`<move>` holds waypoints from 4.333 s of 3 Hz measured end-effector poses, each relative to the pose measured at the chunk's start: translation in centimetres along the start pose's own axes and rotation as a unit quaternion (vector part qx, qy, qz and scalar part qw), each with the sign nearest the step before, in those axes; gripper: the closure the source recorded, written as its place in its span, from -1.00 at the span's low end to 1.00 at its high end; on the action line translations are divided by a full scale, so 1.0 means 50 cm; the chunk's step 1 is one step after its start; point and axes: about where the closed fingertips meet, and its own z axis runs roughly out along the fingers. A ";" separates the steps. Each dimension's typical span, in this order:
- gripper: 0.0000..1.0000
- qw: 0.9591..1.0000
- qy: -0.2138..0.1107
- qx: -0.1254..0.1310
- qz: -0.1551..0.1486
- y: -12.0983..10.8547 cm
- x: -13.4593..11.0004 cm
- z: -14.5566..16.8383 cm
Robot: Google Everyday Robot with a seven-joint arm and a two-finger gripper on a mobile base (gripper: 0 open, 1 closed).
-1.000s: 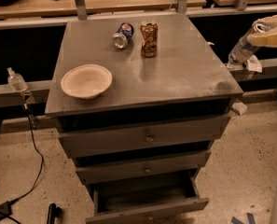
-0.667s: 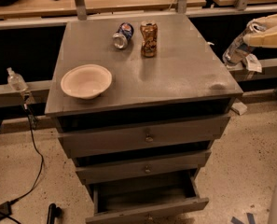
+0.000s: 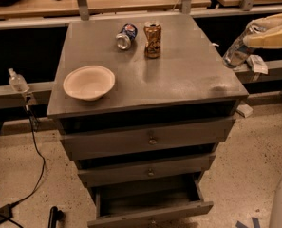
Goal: Pick redbull can from bottom drawer and place on counter
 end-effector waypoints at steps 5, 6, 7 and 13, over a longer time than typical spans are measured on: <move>0.58 0.970 0.116 -0.199 -0.071 0.165 -0.053 0.238; 0.14 0.964 0.130 -0.220 -0.073 0.189 -0.040 0.258; -0.50 0.956 0.138 -0.251 -0.066 0.236 -0.017 0.279; -1.00 0.980 -0.030 -0.185 -0.071 0.207 0.038 0.196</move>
Offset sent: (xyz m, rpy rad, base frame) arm -0.0271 0.1056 0.0242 -0.1827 0.1002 0.3269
